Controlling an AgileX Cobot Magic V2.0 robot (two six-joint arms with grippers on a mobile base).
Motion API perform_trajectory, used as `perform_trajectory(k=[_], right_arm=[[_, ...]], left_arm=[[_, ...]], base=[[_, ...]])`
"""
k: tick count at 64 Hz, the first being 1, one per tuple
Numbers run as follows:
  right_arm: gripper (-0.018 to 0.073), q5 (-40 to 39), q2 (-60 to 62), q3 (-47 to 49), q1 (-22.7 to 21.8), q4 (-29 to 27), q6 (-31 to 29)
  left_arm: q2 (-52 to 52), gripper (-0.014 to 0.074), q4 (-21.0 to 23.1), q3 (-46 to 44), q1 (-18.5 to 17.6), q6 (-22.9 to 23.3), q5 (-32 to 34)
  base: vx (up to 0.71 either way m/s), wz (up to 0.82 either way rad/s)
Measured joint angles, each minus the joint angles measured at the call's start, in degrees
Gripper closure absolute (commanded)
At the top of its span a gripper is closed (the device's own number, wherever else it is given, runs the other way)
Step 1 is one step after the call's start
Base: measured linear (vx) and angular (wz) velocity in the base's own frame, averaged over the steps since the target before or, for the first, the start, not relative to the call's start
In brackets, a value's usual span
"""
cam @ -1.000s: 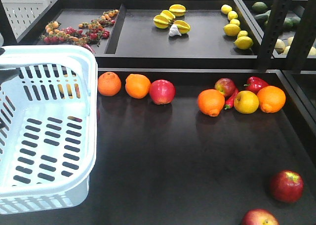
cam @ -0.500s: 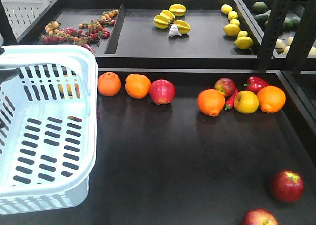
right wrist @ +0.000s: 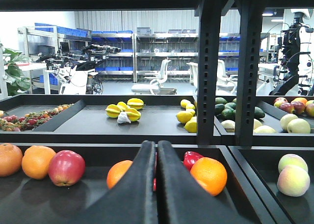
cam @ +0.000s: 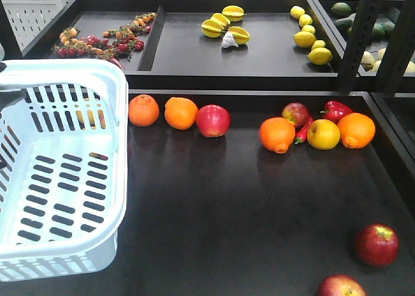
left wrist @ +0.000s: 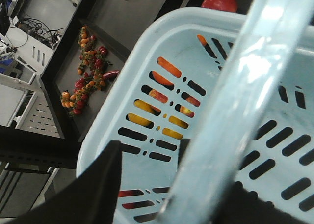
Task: Pick three apples into basket with both arms
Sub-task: 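Move the held basket over the table with the left gripper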
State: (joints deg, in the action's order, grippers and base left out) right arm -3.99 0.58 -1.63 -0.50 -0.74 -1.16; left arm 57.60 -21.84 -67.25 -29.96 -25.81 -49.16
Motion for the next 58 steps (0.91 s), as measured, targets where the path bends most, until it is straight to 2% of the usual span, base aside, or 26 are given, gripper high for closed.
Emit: perform_trajectory(k=[9, 21, 35, 58], right_arm=[[0.0568, 0.0, 0.0, 0.0, 0.0, 0.0, 0.0], [0.0568, 0.0, 0.0, 0.0, 0.0, 0.0, 0.0], [0.0568, 0.0, 0.0, 0.0, 0.0, 0.0, 0.0], [0.0568, 0.0, 0.0, 0.0, 0.0, 0.0, 0.0]], left_arm=[[0.3, 0.0603, 1.7, 0.0, 0.0, 0.1, 3.0], [4.6, 0.0603, 9.0, 0.0, 0.0, 0.1, 9.1], [13.6, 0.0603, 15.0, 0.0, -0.1, 0.0, 15.7], [28.3, 0.0603, 19.8, 0.0, -5.3, -3.0, 23.8]], base=[[0.00, 0.00], [0.00, 0.00], [0.00, 0.00], [0.00, 0.00]])
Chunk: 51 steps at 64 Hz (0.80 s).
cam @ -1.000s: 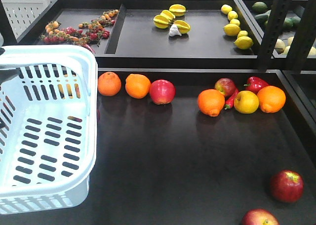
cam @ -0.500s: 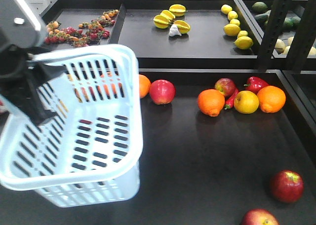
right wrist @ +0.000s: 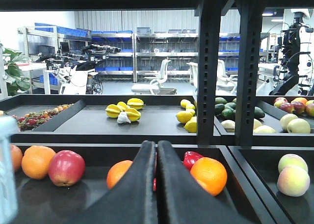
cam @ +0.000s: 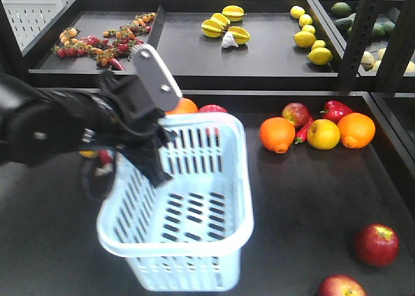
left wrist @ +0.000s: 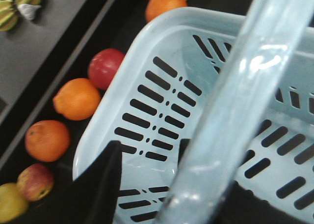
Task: Pick three apples into basket with both arms
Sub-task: 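Move the held basket over the table with the left gripper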
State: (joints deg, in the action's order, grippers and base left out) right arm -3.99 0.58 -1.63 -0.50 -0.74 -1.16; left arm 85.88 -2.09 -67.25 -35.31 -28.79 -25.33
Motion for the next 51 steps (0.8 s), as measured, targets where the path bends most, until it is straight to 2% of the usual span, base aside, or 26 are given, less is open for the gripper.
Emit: perform_trajectory(k=[24, 51], right_arm=[[0.0568, 0.0, 0.0, 0.0, 0.0, 0.0, 0.0], [0.0568, 0.0, 0.0, 0.0, 0.0, 0.0, 0.0]], left_arm=[[10.2, 0.0603, 0.8, 0.0, -4.5, 0.0, 9.1], [16.4, 0.0603, 0.9, 0.0, -6.9, 0.1, 11.3]], base=[[0.00, 0.00], [0.00, 0.00]])
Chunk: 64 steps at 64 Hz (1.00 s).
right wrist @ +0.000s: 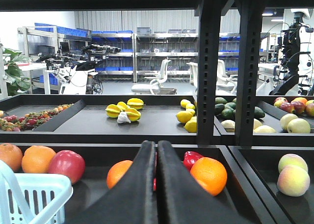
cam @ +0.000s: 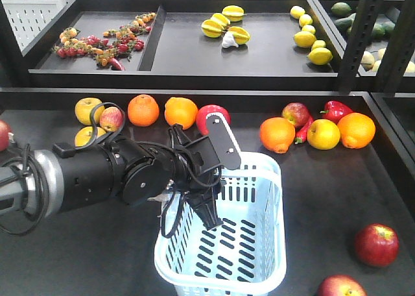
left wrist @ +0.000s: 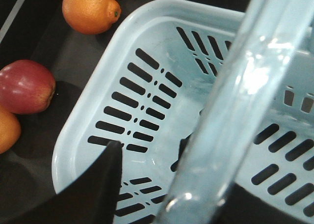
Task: Pick three apples into basket with both arms
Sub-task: 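Move the held basket over the table with the left gripper, then lower the basket onto the table, open the left gripper and withdraw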
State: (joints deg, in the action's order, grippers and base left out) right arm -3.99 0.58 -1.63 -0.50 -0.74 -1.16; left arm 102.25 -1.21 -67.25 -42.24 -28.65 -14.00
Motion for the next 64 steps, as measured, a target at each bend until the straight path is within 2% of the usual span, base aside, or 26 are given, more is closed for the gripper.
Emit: perform_trajectory(k=[12, 21, 27, 39, 46, 64], right_arm=[[0.0568, 0.0, 0.0, 0.0, 0.0, 0.0, 0.0], [0.0568, 0.0, 0.0, 0.0, 0.0, 0.0, 0.0], [0.0568, 0.0, 0.0, 0.0, 0.0, 0.0, 0.0], [0.0568, 0.0, 0.0, 0.0, 0.0, 0.0, 0.0], [0.0568, 0.0, 0.0, 0.0, 0.0, 0.0, 0.0], [0.0568, 0.0, 0.0, 0.0, 0.0, 0.0, 0.0]], left_arm=[[0.0, 0.0574, -0.1, 0.0, -0.8, 0.0, -0.1], [0.0, 0.0484, -0.1, 0.0, -1.2, 0.0, -0.9], [0.0, 0.0363, -0.1, 0.0, -1.4, 0.0, -1.7], [0.0, 0.0024, 0.0, -0.1, -1.5, 0.1, -2.6], [0.0, -0.0140, 0.0, -0.1, -1.5, 0.1, -3.2], [-0.4, -0.0123, 0.1, -0.1, -1.5, 0.1, -6.0]], base=[[0.00, 0.00], [0.00, 0.00], [0.00, 0.00], [0.00, 0.00], [0.00, 0.00], [0.00, 0.00]])
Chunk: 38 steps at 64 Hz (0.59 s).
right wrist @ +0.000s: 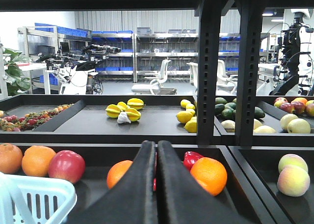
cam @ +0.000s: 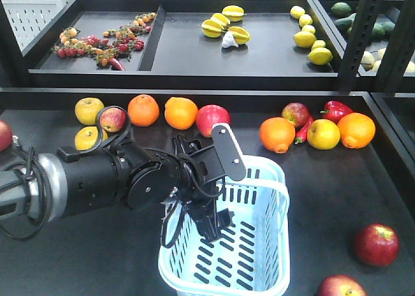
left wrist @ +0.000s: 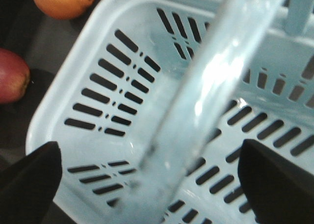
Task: Pick three apples into basket with both arms
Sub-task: 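Lower the basket onto the table, open the left gripper and withdraw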
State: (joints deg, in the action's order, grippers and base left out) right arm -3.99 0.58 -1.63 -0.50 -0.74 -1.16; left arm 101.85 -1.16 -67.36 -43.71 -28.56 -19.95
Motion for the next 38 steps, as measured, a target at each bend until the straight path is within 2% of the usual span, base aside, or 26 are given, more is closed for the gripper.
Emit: perform_trajectory(k=[12, 26, 33, 38], right_arm=[[0.0568, 0.0, 0.0, 0.0, 0.0, 0.0, 0.0], [0.0568, 0.0, 0.0, 0.0, 0.0, 0.0, 0.0], [0.0568, 0.0, 0.0, 0.0, 0.0, 0.0, 0.0], [0.0568, 0.0, 0.0, 0.0, 0.0, 0.0, 0.0]], left_arm=[[-3.1, -0.0118, 0.1, 0.0, 0.0, 0.8, -3.1], [-10.7, -0.0104, -0.1, 0.0, 0.0, 5.8, -7.8], [-14.9, -0.0099, -1.6, 0.0, 0.0, 10.6, -12.6], [-17.8, -0.0093, -4.4, 0.0, 0.0, 15.5, -16.6]], base=[[0.00, 0.00], [0.00, 0.00], [0.00, 0.00], [0.00, 0.00]])
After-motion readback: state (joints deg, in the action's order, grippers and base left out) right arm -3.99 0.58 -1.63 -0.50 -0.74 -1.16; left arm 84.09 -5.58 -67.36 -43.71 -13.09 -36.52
